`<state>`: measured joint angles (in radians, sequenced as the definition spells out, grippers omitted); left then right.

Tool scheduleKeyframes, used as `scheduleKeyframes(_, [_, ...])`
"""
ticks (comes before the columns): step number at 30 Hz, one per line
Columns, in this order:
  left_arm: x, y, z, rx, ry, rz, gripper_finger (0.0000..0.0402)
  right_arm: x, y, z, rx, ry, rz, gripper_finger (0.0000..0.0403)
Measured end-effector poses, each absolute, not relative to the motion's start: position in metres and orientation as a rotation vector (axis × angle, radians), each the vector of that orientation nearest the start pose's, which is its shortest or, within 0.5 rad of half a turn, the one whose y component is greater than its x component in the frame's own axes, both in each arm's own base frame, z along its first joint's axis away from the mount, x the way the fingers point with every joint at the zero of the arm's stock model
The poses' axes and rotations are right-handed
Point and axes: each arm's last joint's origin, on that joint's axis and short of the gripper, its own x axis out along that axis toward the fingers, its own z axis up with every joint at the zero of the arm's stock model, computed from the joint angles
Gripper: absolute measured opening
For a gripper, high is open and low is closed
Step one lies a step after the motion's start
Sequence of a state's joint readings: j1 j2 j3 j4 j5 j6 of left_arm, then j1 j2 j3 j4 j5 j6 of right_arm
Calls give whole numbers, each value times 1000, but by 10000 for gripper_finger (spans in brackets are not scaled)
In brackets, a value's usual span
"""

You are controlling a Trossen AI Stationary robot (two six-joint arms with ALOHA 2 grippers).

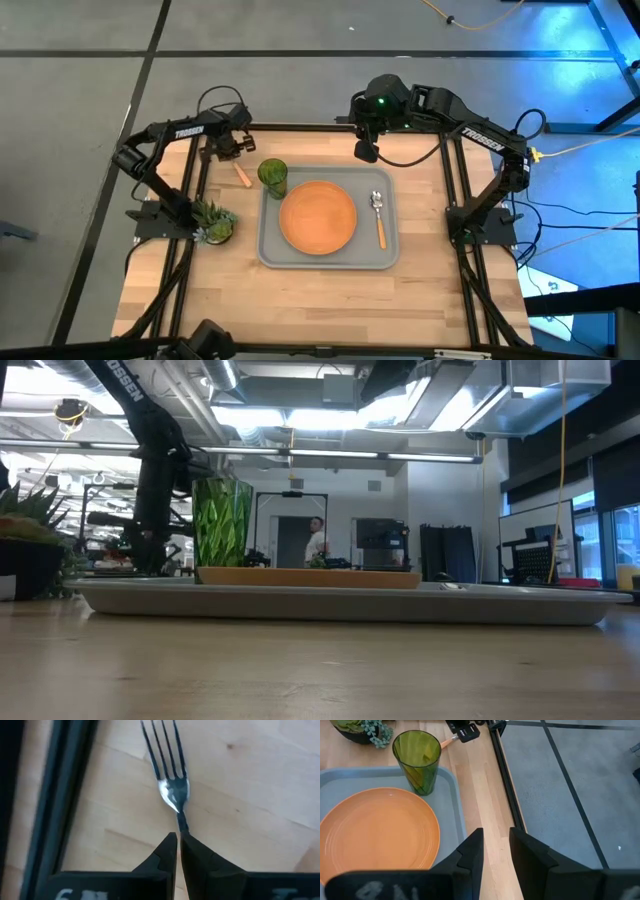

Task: Pick and place plate/cup/fork/spoon on tray
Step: Put the orange fork on the gray food tray to the right of the orange plate

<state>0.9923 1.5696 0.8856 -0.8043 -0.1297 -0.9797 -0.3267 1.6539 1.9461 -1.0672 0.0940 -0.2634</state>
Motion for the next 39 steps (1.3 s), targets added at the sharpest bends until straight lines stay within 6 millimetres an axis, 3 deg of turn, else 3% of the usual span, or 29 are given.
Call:
scheduleKeyframes(9, [134, 218, 163, -1457, 884, 1537, 42, 310, -108, 427, -158, 822, -293, 99])
scheduleKeyframes(14, [133, 217, 163, -1477, 857, 1592, 62, 310, -108, 427, -159, 822, -293, 99])
scheduleKeyframes(39, [133, 217, 163, -1506, 746, 1749, 60, 310, -108, 427, -158, 822, -293, 99])
